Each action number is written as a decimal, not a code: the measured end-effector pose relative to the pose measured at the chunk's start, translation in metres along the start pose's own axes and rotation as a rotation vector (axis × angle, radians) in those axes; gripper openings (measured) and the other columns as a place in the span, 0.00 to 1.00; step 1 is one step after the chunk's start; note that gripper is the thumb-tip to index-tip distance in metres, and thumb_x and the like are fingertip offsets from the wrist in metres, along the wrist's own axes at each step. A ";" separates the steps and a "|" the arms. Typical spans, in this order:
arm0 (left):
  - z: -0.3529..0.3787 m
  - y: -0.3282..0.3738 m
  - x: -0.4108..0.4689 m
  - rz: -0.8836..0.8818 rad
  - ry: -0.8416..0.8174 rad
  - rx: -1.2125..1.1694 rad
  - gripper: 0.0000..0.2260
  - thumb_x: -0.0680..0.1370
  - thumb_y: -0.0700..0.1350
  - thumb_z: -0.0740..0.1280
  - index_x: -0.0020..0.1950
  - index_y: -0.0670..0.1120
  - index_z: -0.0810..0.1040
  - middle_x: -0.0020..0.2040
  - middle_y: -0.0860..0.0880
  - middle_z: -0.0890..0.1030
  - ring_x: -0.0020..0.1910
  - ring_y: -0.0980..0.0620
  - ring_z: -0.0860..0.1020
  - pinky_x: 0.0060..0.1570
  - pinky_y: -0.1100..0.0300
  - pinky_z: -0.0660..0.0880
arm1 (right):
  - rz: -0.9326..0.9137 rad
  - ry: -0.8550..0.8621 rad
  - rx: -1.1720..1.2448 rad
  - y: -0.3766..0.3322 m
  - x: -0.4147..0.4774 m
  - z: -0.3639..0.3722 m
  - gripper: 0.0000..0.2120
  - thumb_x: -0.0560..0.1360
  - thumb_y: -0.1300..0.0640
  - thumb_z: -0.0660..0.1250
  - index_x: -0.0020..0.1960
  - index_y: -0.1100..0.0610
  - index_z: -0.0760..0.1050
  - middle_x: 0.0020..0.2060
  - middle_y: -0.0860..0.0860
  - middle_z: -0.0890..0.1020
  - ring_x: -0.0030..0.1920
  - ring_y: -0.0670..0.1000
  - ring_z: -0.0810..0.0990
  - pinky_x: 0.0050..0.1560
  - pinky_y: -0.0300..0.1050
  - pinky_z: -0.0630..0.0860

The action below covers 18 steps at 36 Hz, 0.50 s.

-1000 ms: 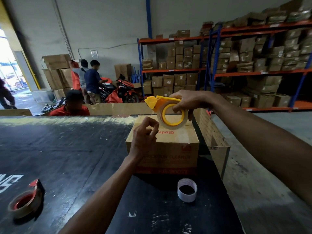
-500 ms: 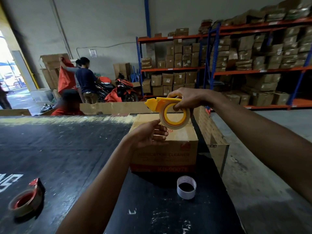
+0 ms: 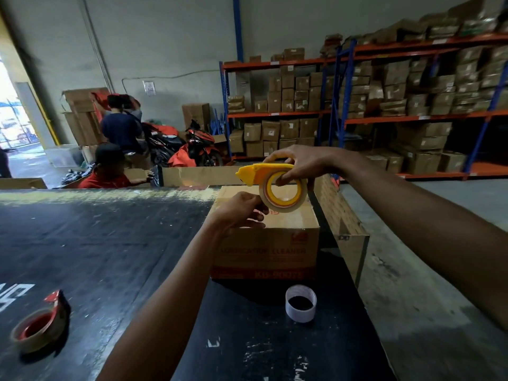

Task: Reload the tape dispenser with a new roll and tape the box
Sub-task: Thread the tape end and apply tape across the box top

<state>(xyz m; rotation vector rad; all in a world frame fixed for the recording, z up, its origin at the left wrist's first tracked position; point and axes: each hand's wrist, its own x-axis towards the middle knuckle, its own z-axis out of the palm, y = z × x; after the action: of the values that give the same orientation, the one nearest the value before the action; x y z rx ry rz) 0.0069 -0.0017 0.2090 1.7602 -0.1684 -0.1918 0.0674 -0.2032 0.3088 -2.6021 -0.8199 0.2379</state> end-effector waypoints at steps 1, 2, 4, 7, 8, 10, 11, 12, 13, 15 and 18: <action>-0.003 -0.003 0.000 0.035 -0.023 0.009 0.14 0.86 0.47 0.58 0.53 0.37 0.77 0.45 0.44 0.77 0.34 0.54 0.76 0.38 0.59 0.81 | -0.008 -0.007 -0.001 -0.002 0.000 0.001 0.35 0.76 0.51 0.74 0.78 0.42 0.62 0.62 0.52 0.71 0.54 0.55 0.80 0.42 0.57 0.86; -0.006 -0.006 0.001 0.061 -0.052 0.013 0.13 0.86 0.46 0.58 0.54 0.38 0.77 0.45 0.44 0.76 0.34 0.54 0.76 0.40 0.58 0.81 | -0.017 -0.007 0.001 -0.002 0.000 0.001 0.36 0.76 0.50 0.74 0.78 0.41 0.61 0.63 0.52 0.71 0.54 0.55 0.80 0.42 0.56 0.86; -0.013 -0.011 0.002 0.075 -0.106 -0.007 0.13 0.86 0.46 0.58 0.56 0.39 0.77 0.44 0.46 0.76 0.34 0.55 0.76 0.43 0.57 0.81 | -0.033 -0.009 0.002 -0.003 0.000 0.002 0.37 0.75 0.47 0.74 0.79 0.41 0.60 0.64 0.53 0.72 0.54 0.54 0.80 0.42 0.53 0.86; -0.029 -0.016 0.004 0.066 -0.127 -0.184 0.12 0.86 0.46 0.56 0.54 0.40 0.75 0.41 0.49 0.75 0.33 0.57 0.74 0.43 0.57 0.80 | -0.040 -0.021 -0.018 0.000 -0.002 0.003 0.36 0.74 0.40 0.73 0.78 0.40 0.62 0.63 0.51 0.74 0.54 0.53 0.80 0.42 0.51 0.84; -0.036 -0.016 0.005 0.067 -0.128 -0.246 0.12 0.86 0.46 0.55 0.52 0.41 0.74 0.41 0.49 0.73 0.32 0.58 0.73 0.41 0.58 0.80 | -0.035 -0.023 -0.039 0.002 -0.005 0.003 0.35 0.74 0.37 0.72 0.77 0.40 0.64 0.62 0.51 0.75 0.53 0.52 0.79 0.42 0.49 0.83; -0.046 -0.012 0.003 0.058 -0.157 -0.263 0.13 0.86 0.46 0.53 0.48 0.45 0.73 0.40 0.50 0.71 0.31 0.58 0.71 0.38 0.59 0.78 | -0.015 -0.021 -0.036 0.009 -0.008 0.008 0.33 0.74 0.36 0.70 0.76 0.42 0.67 0.60 0.50 0.77 0.51 0.49 0.78 0.41 0.43 0.76; -0.048 -0.008 0.003 0.047 -0.172 -0.243 0.13 0.87 0.46 0.53 0.49 0.45 0.74 0.39 0.50 0.71 0.31 0.58 0.71 0.37 0.59 0.78 | -0.022 -0.004 -0.027 0.013 -0.008 0.009 0.33 0.74 0.35 0.69 0.76 0.44 0.68 0.62 0.49 0.78 0.53 0.50 0.78 0.44 0.42 0.74; -0.048 -0.005 0.004 0.033 -0.179 -0.231 0.12 0.86 0.45 0.53 0.50 0.44 0.74 0.39 0.51 0.72 0.32 0.57 0.71 0.37 0.59 0.78 | -0.029 0.013 -0.021 0.015 -0.009 0.009 0.33 0.75 0.35 0.69 0.76 0.45 0.69 0.64 0.49 0.77 0.58 0.50 0.77 0.47 0.42 0.72; -0.049 -0.002 0.005 0.020 -0.178 -0.225 0.12 0.86 0.45 0.54 0.52 0.44 0.75 0.39 0.51 0.73 0.33 0.56 0.71 0.36 0.59 0.79 | -0.039 0.028 -0.031 0.015 -0.009 0.008 0.32 0.75 0.35 0.69 0.76 0.45 0.70 0.66 0.48 0.76 0.62 0.51 0.75 0.50 0.43 0.71; -0.052 0.001 0.008 -0.011 -0.184 -0.211 0.11 0.86 0.46 0.55 0.53 0.44 0.74 0.41 0.49 0.74 0.35 0.55 0.72 0.37 0.59 0.79 | -0.039 0.052 -0.044 0.012 -0.011 0.006 0.31 0.75 0.34 0.68 0.74 0.43 0.71 0.67 0.48 0.75 0.65 0.52 0.73 0.54 0.47 0.69; -0.056 0.003 0.015 -0.033 -0.196 -0.127 0.09 0.86 0.47 0.57 0.55 0.43 0.73 0.43 0.49 0.75 0.36 0.54 0.75 0.39 0.58 0.80 | -0.038 0.070 -0.063 0.013 -0.015 0.003 0.30 0.74 0.33 0.67 0.74 0.41 0.70 0.69 0.49 0.74 0.65 0.52 0.72 0.56 0.49 0.68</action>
<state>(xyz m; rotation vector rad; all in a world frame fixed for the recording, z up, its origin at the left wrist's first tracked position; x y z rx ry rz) 0.0337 0.0485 0.2225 1.6176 -0.2637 -0.3918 0.0607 -0.2204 0.3014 -2.6341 -0.8646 0.1105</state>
